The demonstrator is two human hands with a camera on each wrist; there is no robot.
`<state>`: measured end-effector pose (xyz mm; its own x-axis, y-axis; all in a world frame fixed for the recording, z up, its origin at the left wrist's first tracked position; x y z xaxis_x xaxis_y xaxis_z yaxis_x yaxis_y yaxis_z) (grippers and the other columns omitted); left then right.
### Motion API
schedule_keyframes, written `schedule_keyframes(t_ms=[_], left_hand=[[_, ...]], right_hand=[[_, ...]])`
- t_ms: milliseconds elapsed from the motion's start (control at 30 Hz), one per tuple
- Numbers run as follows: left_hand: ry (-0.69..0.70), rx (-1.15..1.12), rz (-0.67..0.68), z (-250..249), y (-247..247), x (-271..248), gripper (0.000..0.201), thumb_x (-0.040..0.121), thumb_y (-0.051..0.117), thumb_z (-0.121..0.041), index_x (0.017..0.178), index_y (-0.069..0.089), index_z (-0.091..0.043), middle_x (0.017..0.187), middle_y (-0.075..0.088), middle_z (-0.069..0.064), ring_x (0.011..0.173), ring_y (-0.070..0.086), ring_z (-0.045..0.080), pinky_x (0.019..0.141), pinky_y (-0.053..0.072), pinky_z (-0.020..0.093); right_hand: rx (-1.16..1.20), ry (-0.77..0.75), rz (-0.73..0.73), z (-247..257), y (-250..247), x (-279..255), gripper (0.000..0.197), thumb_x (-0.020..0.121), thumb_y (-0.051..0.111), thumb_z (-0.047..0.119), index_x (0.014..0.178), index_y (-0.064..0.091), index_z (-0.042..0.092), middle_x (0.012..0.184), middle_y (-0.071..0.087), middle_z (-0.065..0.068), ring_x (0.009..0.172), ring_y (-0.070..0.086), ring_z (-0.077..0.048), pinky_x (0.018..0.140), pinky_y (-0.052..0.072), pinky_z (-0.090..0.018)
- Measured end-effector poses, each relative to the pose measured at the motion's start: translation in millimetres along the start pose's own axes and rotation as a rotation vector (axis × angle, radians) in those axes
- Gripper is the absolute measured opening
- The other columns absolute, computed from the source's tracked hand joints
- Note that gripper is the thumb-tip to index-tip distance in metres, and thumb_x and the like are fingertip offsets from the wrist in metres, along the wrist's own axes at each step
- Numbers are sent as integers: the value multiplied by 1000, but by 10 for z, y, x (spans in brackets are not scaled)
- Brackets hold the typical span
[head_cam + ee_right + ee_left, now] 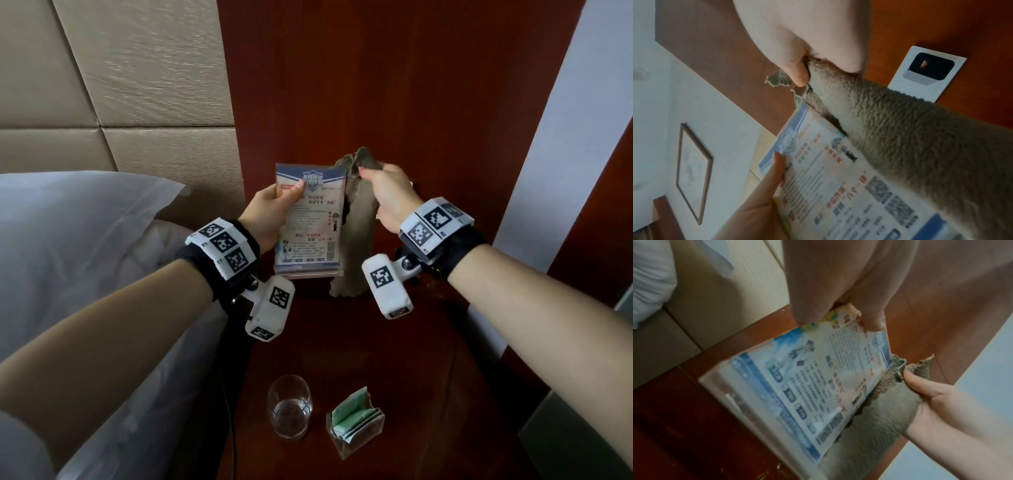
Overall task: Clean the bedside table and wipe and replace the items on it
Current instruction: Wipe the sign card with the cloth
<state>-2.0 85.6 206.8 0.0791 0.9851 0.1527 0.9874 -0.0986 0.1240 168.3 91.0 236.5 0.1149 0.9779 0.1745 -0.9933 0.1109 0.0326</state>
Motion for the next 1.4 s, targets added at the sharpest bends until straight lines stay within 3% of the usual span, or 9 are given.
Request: schedule_keyframes(t_ms=[133,267,367,433,633,767,900,1200,1400], left_hand=[[-11,-55,1,-46,-5,40,15,96,50,-27,97,57,-14,97,68,4,84,69,17,75,59,36],[-24,-142,-71,-187,-69,110,36,95,52,-29,123,53,-7,119,64,12,107,65,27,89,53,46],[-55,-137,-103,-202,-76,148,29,94,54,-31,114,56,-11,119,65,11,106,65,26,89,53,46],[-74,-106,-90,-170,-35,146,23,93,54,-32,105,57,-13,112,68,10,100,67,24,84,56,43],[-106,-4,-104,-31,-3,175,34,93,56,-31,117,53,-7,114,65,15,94,67,26,82,56,41],[-115,-8,-142,-29,59,185,18,92,57,-28,94,56,-11,103,66,13,85,67,24,87,54,44],[-152,-74,-154,-52,109,209,21,92,57,-31,99,58,-10,108,67,14,90,67,27,89,54,45],[-122,-128,-303,-130,-70,240,19,89,61,-34,92,62,-15,109,70,10,97,69,25,91,53,47],[-77,-44,-213,-60,28,201,27,89,59,-36,96,60,-11,110,67,13,104,65,34,93,51,50]], right_hand=[[19,97,59,-271,-9,-24,4,91,56,19,92,59,16,111,64,-9,111,58,-27,106,39,-44],[48,175,132,-491,-1,-89,7,94,52,11,97,58,7,102,66,-13,97,64,-27,94,48,-41],[8,171,62,-536,-32,-64,11,93,53,10,101,60,7,109,66,-17,107,62,-33,101,45,-46],[-46,127,-42,-460,-71,-20,8,94,51,13,93,59,12,102,64,-11,103,61,-27,100,45,-42],[-59,-246,-240,30,-131,12,24,96,47,9,116,60,7,104,62,-1,106,58,-17,95,44,-29],[-175,-377,-124,9,-22,-46,26,96,46,6,119,57,7,104,58,6,92,54,-2,77,41,-10],[-316,-481,-28,-223,69,-102,27,94,46,1,118,58,5,107,62,0,98,55,-6,75,43,-1],[-489,-476,211,-677,46,-268,40,85,45,-12,115,63,8,102,69,-9,94,64,-17,76,48,-17],[-370,-346,79,-615,34,-197,25,93,45,-1,110,63,6,104,67,-10,90,61,-14,71,47,-9]])
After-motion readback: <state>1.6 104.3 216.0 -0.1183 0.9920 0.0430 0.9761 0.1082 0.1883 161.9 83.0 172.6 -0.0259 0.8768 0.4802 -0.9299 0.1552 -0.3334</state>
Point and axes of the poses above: each hand's wrist, its own x-axis towards the middle knuckle, its own y-axis out of the palm, z = x × y, the point moved 3 cm from there along x, towards the middle knuckle
